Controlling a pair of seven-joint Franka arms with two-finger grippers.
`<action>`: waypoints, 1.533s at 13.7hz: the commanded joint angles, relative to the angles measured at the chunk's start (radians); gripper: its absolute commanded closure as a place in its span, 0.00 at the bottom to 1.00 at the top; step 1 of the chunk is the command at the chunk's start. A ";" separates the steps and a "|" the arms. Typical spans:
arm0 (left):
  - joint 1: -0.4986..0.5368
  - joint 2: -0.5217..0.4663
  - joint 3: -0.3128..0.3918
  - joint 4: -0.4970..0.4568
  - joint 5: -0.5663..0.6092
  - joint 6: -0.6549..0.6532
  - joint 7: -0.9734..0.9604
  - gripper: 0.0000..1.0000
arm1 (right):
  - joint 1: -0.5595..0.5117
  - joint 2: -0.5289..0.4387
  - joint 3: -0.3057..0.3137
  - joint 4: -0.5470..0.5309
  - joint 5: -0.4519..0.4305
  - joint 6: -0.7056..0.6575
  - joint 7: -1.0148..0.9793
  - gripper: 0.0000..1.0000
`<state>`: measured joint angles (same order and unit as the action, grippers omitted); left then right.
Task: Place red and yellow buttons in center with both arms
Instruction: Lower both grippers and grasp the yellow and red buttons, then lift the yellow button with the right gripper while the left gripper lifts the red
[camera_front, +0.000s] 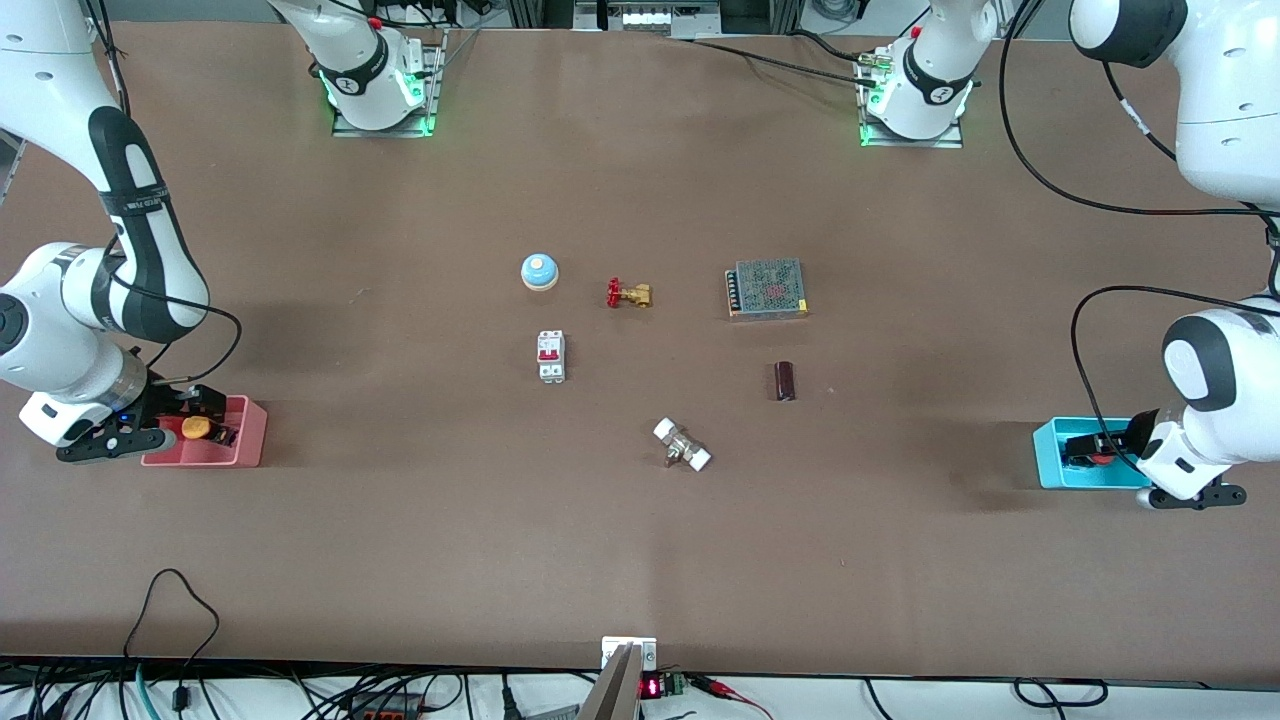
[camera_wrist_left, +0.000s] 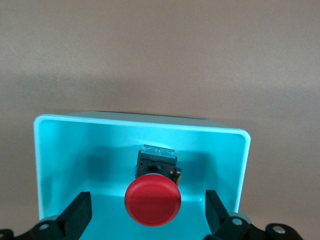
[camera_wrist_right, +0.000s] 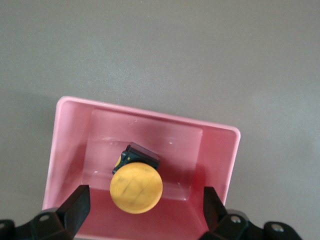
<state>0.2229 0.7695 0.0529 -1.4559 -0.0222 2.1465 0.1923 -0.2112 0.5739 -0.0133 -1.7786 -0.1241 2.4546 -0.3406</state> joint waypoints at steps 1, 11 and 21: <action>0.006 0.020 -0.005 0.022 0.014 -0.007 0.032 0.04 | -0.010 0.009 0.010 0.002 -0.006 0.024 -0.017 0.00; 0.004 0.030 -0.004 0.025 0.013 -0.007 0.058 0.27 | -0.010 0.017 0.018 0.001 -0.006 0.029 -0.017 0.39; 0.004 0.037 -0.001 0.026 0.008 -0.005 0.110 0.56 | -0.010 0.017 0.018 0.002 -0.006 0.027 -0.034 0.64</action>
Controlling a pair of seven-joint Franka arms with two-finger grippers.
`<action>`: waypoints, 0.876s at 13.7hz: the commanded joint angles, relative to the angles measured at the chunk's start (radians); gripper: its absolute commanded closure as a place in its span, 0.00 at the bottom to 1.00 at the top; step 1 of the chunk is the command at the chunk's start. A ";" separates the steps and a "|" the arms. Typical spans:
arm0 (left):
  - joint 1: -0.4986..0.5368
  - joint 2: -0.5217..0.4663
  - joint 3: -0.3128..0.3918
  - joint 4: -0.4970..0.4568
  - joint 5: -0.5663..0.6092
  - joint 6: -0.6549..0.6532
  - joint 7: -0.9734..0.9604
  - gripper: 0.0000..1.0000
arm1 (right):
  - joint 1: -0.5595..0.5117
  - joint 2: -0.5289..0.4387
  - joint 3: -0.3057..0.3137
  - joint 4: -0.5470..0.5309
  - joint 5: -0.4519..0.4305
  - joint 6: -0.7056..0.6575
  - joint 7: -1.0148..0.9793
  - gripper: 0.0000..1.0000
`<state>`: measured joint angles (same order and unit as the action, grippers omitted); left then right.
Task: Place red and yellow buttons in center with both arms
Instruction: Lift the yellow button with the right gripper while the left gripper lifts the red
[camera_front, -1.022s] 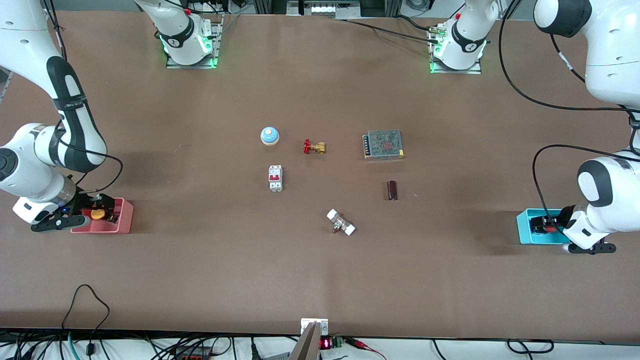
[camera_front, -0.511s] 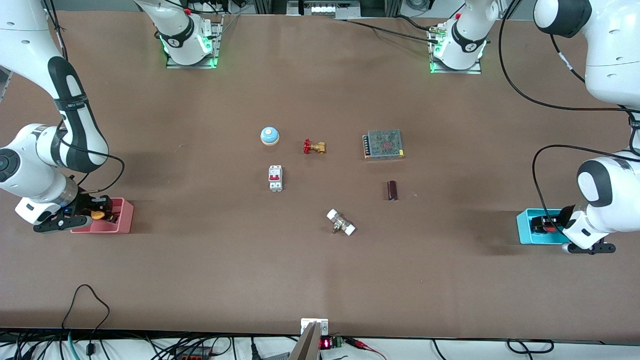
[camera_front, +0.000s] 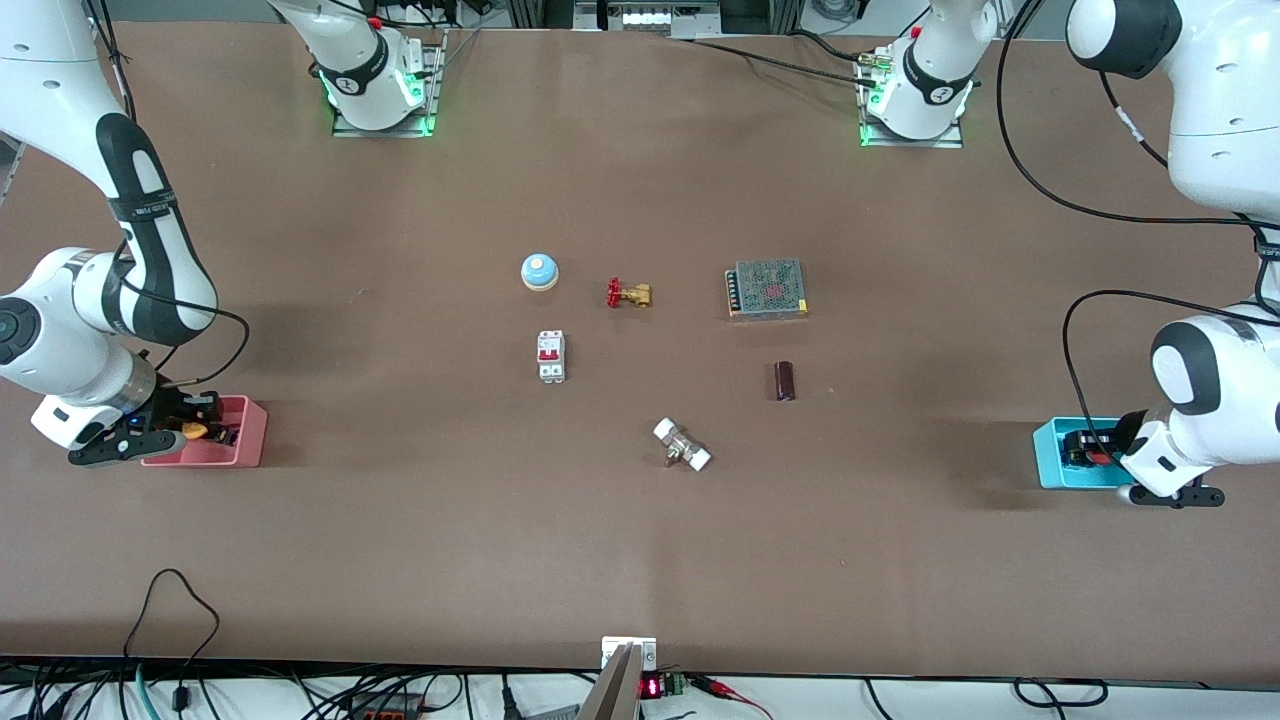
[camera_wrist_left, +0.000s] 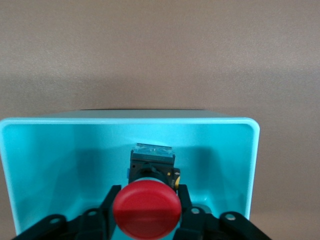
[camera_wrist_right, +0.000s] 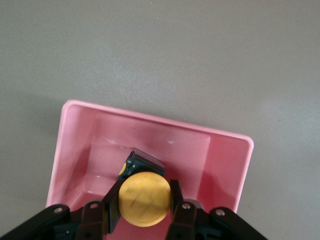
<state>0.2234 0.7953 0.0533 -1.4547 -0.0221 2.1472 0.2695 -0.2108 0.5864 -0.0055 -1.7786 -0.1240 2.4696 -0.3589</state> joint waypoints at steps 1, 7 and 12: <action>0.005 0.012 -0.001 0.028 0.008 -0.006 0.033 0.57 | -0.009 0.004 0.010 0.002 -0.008 0.012 -0.015 0.64; 0.004 -0.005 -0.001 0.030 0.011 -0.007 0.034 0.60 | 0.002 -0.150 0.025 0.004 -0.008 -0.142 -0.091 0.64; 0.001 -0.062 -0.006 0.022 0.018 -0.016 0.037 0.61 | 0.004 -0.255 0.207 0.031 0.011 -0.395 0.185 0.64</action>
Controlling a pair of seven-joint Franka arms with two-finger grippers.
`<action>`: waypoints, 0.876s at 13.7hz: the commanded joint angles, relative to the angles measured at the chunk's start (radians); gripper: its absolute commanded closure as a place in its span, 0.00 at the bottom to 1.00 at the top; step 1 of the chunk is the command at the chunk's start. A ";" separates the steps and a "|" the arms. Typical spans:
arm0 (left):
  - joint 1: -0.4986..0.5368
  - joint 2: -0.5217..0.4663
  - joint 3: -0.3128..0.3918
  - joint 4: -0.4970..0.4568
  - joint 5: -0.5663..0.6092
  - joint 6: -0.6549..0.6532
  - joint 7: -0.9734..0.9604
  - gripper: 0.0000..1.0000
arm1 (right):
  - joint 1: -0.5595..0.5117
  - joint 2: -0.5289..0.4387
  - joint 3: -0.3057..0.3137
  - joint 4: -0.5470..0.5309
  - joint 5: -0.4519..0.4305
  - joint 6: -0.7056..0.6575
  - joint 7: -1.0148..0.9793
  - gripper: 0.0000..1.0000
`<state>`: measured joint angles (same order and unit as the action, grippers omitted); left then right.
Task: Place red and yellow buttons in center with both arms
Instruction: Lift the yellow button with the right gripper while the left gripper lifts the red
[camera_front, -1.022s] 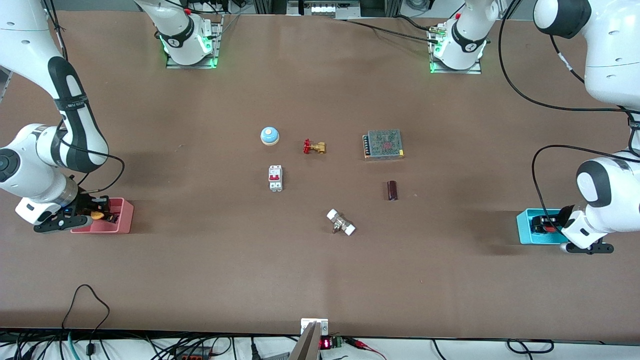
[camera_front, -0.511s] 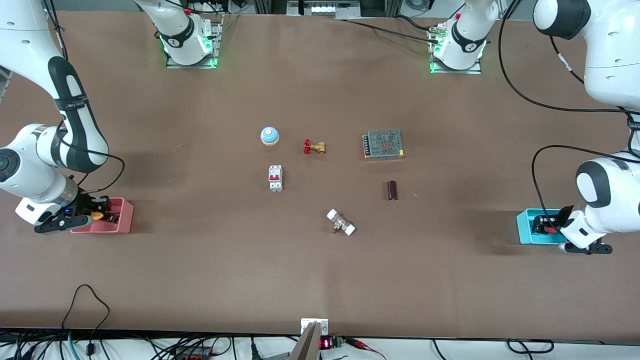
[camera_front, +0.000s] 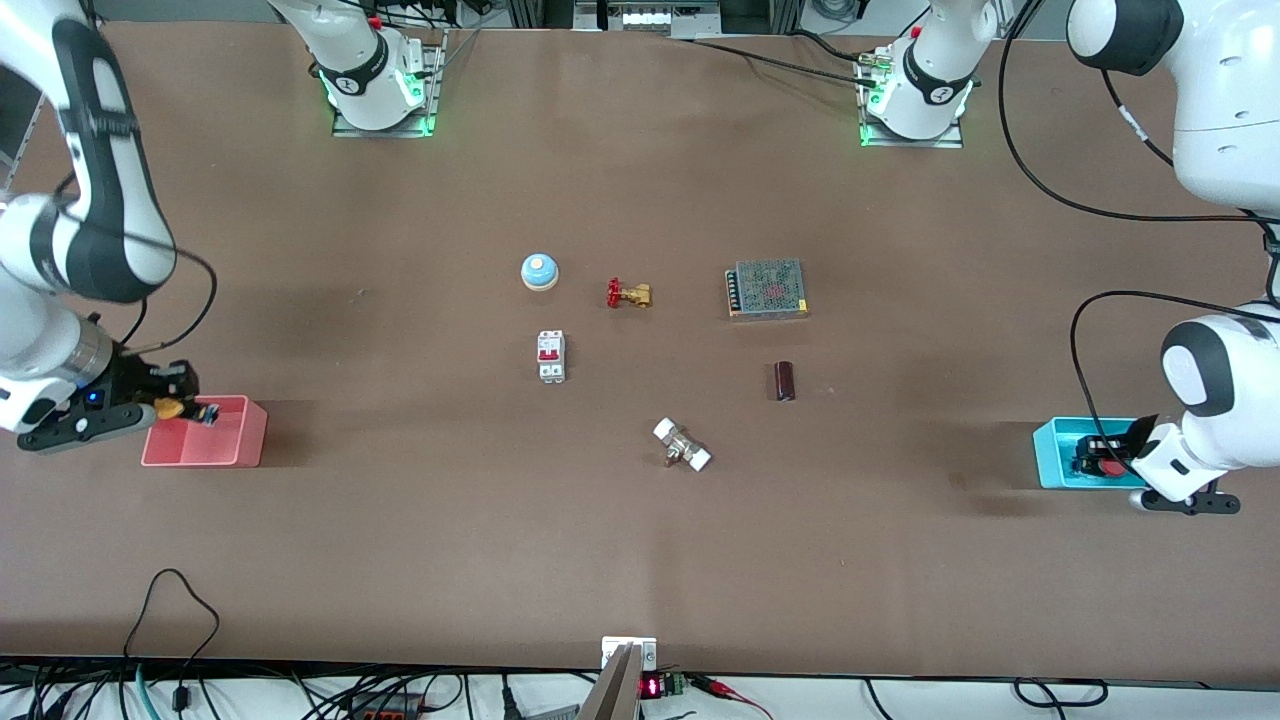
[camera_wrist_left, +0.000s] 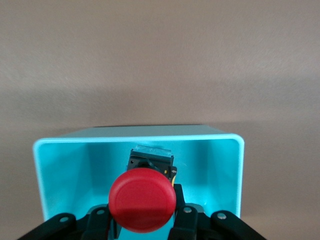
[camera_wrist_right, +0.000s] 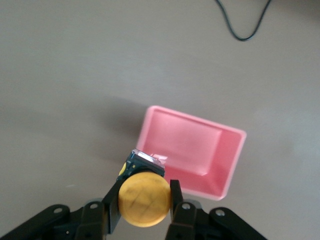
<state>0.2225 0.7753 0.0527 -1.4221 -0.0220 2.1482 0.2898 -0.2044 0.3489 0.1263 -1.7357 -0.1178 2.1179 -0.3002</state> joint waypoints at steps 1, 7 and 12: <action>0.000 -0.057 -0.005 -0.017 0.017 -0.022 0.018 0.61 | -0.001 -0.018 0.117 -0.019 0.006 -0.045 0.188 0.64; -0.005 -0.155 -0.011 -0.026 0.019 -0.103 0.057 0.62 | 0.160 0.062 0.148 -0.085 -0.008 0.106 0.472 0.64; -0.083 -0.272 -0.031 -0.125 0.004 -0.241 -0.033 0.62 | 0.181 0.111 0.147 -0.163 -0.031 0.257 0.489 0.64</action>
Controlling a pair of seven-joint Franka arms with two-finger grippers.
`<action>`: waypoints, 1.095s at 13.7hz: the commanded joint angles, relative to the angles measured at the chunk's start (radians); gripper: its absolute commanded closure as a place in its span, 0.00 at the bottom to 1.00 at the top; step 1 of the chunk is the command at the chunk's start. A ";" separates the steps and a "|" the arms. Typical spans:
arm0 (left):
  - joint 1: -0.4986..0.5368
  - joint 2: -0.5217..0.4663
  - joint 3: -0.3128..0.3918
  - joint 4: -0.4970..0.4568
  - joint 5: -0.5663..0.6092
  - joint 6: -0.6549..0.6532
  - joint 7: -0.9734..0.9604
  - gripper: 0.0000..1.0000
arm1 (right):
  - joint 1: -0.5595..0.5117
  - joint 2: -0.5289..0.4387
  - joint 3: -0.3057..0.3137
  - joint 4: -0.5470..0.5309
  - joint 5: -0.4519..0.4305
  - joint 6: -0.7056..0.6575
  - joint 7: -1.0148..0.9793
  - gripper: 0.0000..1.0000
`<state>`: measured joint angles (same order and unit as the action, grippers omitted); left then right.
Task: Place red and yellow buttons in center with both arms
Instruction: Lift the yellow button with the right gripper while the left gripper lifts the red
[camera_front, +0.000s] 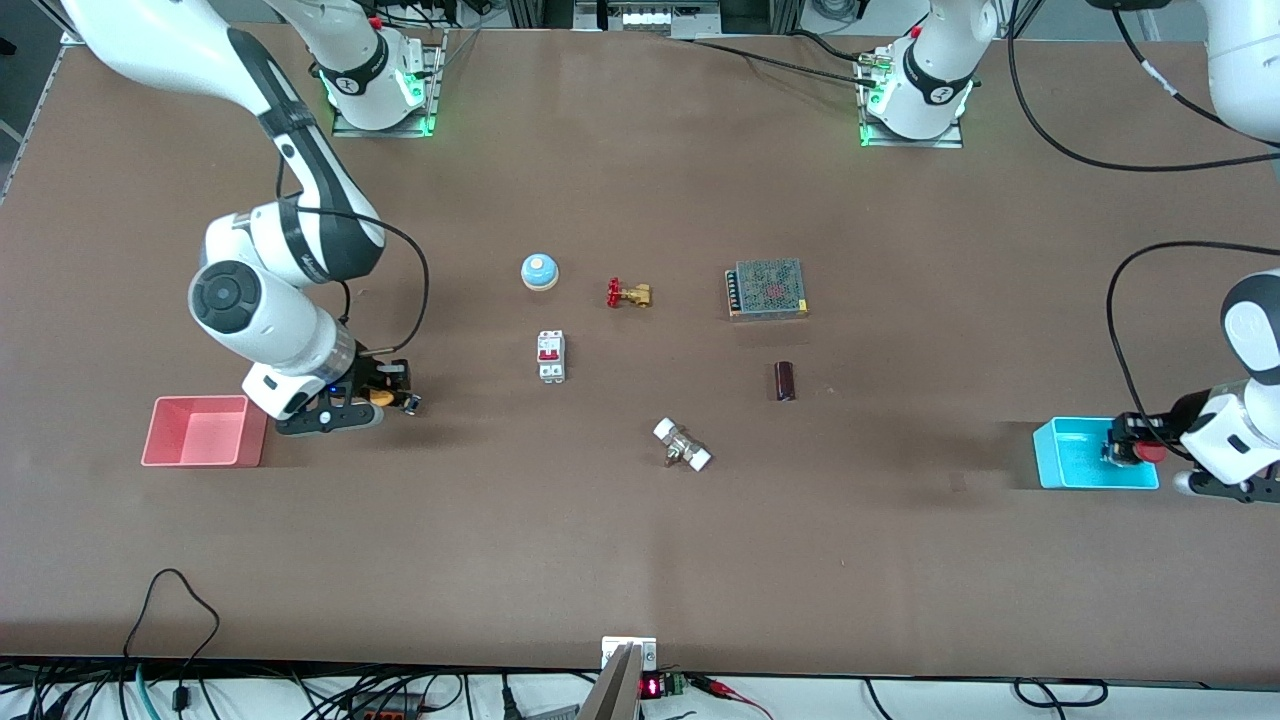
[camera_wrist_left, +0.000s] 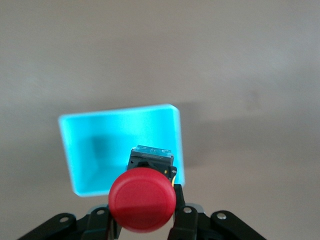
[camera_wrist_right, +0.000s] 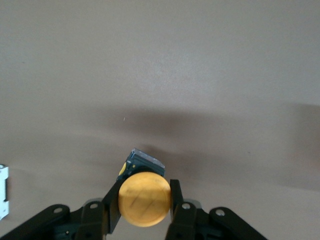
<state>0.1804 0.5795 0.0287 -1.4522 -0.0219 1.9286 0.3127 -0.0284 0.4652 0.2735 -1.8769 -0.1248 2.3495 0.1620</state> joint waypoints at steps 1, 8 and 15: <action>-0.070 -0.101 -0.022 -0.132 0.003 -0.023 -0.128 0.62 | 0.015 -0.002 0.000 -0.022 -0.056 0.024 0.054 0.64; -0.206 -0.213 -0.079 -0.364 -0.024 0.099 -0.483 0.62 | 0.041 0.033 0.000 -0.022 -0.200 0.019 0.174 0.64; -0.228 -0.237 -0.107 -0.640 -0.040 0.503 -0.604 0.62 | 0.050 0.059 0.000 -0.022 -0.211 0.020 0.177 0.62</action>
<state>-0.0400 0.3927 -0.0725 -2.0106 -0.0443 2.3707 -0.2525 0.0159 0.5236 0.2735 -1.8926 -0.3134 2.3621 0.3109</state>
